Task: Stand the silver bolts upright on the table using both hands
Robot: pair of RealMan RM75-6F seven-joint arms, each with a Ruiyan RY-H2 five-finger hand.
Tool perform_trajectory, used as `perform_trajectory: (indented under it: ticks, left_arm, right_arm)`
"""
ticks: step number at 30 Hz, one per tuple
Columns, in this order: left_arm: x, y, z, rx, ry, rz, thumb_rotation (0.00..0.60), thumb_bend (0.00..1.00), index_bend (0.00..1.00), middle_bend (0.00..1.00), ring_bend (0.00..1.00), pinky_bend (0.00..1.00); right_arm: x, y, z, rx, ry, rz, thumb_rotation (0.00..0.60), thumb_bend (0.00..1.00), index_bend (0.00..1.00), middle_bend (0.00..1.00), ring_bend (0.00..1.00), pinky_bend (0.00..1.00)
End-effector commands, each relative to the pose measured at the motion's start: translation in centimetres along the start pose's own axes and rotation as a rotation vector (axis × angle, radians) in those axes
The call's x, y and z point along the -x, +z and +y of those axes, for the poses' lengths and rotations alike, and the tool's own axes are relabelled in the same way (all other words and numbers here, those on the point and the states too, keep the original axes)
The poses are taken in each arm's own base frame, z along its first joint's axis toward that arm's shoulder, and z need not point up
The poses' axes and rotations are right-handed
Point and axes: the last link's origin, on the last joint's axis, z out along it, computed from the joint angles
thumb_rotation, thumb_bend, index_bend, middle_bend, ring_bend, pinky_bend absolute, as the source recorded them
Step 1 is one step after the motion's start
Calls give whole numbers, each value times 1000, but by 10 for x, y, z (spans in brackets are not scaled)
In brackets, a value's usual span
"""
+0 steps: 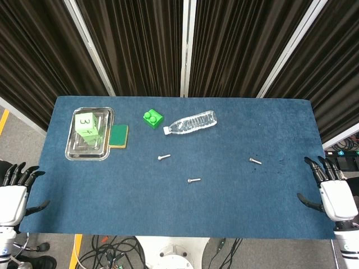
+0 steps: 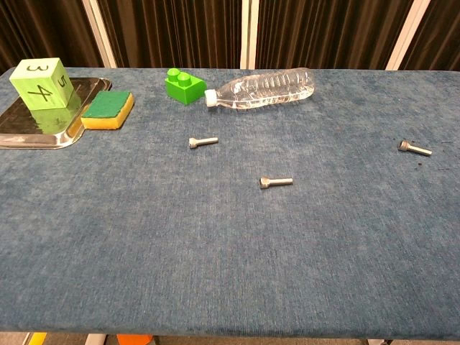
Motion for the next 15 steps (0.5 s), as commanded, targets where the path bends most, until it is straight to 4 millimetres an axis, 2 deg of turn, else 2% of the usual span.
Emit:
perform_trajectory:
  ticks: [1,11,15]
  left_arm:
    - [1,1,0,-5,-1,-3,600,63,264,167,17,0]
    - [2,3,3,-9,3,-6,600,63,264,167,17,0]
    - [-3,11,8,20,5,4,600,62,264,167,17,0]
  right_arm:
    - [2,3,-2,-7,3,-25,600,98,41,163,0,0]
    - [3,12,-4,-25,-2,-41,600,102,40,162,0,0]
    - [1,10,-3,-18,0,-20,600,101,43,163,0,0]
